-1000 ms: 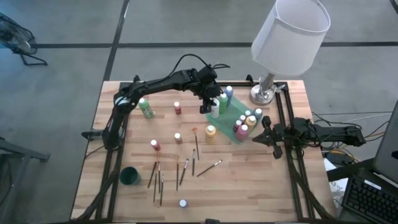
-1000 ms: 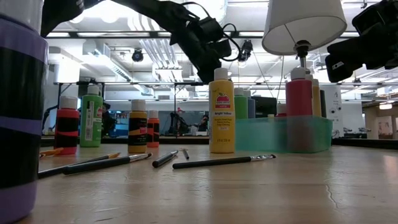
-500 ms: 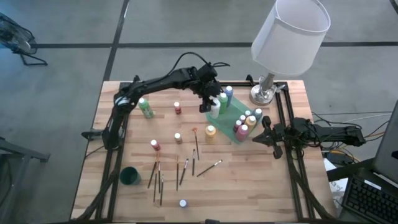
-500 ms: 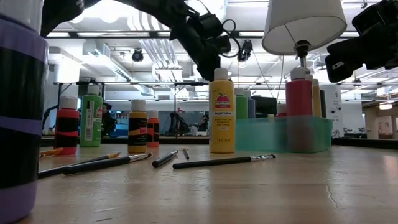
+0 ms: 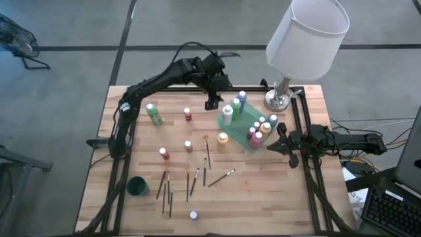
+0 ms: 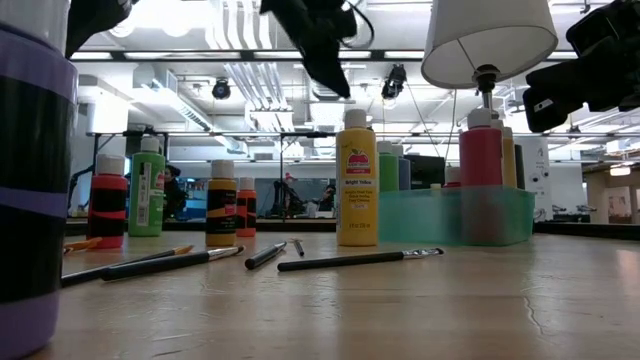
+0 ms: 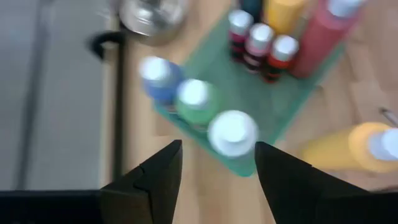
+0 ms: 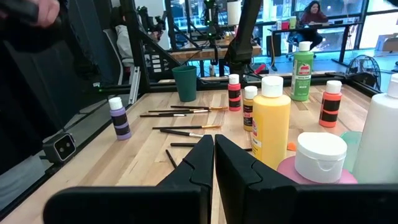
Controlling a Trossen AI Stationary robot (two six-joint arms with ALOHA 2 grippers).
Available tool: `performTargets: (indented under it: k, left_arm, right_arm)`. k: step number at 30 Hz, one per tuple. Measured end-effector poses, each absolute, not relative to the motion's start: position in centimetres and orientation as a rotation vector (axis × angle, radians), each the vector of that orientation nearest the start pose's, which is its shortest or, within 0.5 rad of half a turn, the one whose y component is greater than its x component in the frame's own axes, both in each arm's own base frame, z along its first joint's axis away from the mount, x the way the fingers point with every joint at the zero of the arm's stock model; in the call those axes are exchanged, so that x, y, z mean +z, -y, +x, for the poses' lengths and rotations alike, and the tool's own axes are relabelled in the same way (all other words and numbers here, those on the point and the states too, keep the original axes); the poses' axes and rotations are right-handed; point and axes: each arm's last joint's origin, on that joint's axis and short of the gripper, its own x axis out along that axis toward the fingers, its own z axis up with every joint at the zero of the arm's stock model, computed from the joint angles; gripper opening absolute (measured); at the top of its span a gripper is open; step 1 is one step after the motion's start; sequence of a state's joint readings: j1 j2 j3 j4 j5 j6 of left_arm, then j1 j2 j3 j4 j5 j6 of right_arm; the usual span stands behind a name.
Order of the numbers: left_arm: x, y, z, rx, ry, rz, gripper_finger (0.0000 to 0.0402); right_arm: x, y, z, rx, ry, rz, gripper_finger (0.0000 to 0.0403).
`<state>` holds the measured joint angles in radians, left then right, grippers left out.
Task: Pick & Place Paint Supplies
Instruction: Put the small orange paint bottle into the green bin
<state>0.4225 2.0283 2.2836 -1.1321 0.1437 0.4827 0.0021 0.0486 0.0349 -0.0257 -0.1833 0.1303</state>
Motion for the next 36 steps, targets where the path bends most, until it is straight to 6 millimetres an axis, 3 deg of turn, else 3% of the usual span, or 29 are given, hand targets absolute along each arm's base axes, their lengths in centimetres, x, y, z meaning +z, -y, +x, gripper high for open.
performTargets:
  k: [10,18,28,36]
  left_arm:
    - [45.1,-15.0,33.5,0.236,-0.771,0.244,0.0204]
    - [48.3,-13.0,28.8,0.298,-0.699,0.173,0.0204]
    - [49.8,-10.2,22.7,0.343,-0.630,0.073,0.0204]
    - [49.0,-7.7,18.7,0.297,-0.618,0.051,0.0204]
  right_arm:
    - [16.9,-0.5,9.8,0.182,-0.051,0.134,0.0013]
    - [16.9,-0.5,9.8,0.183,-0.051,0.134,0.0013]
    - [16.9,-0.5,9.8,0.182,-0.051,0.133,0.0013]
    - [16.9,-0.5,9.8,0.183,-0.051,0.134,0.0013]
